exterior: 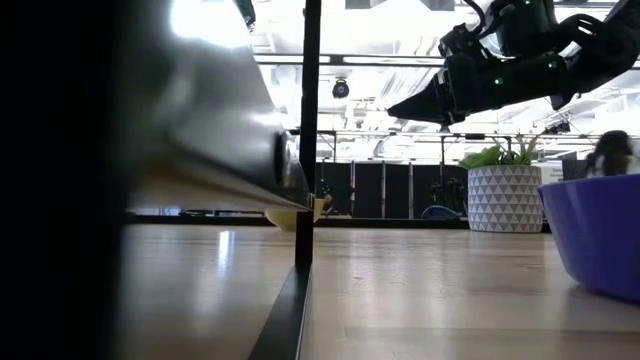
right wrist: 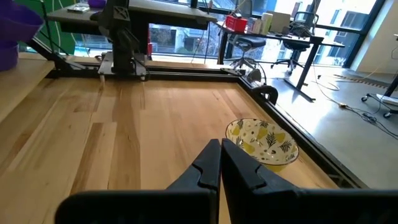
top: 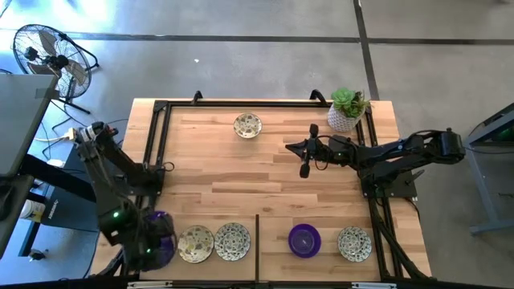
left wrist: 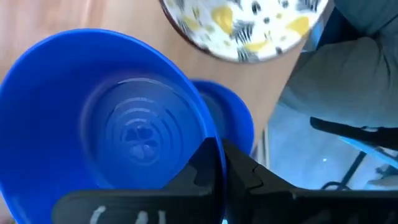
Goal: Pick & Place Mini bowls
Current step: Stack the top violet bowl on top of the other violet bowl on the shelf
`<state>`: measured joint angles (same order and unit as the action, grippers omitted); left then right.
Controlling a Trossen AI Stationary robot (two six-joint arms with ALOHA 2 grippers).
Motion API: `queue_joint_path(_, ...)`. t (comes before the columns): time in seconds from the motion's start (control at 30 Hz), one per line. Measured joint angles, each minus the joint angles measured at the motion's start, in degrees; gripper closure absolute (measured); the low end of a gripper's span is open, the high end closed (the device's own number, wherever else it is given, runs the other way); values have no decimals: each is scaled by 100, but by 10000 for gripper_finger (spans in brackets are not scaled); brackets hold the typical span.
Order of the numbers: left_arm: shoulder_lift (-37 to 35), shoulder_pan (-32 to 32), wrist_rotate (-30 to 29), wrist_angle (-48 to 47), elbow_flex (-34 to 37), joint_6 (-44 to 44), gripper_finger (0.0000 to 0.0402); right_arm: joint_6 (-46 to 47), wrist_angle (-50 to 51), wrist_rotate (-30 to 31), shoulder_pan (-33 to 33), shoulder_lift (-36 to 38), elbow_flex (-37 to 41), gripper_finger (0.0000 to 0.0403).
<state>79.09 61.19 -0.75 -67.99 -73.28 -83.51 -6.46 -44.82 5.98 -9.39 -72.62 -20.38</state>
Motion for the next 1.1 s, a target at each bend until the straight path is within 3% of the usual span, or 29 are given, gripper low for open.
queue_joint_path(0.13,278,279,136,16,-131,-371,401,0,-1,6,0,0,0,401)
queue_joint_path(0.47,1312,297,-97,-672,-1249,-134,401,0,-8,8,-2,0,0,402)
queue_joint_path(0.77,1797,298,-133,-496,-1296,-156,401,8,-9,6,0,0,0,401)
queue_joint_path(1.1,1836,549,-89,-373,-1296,-654,401,11,-9,6,0,0,0,402)
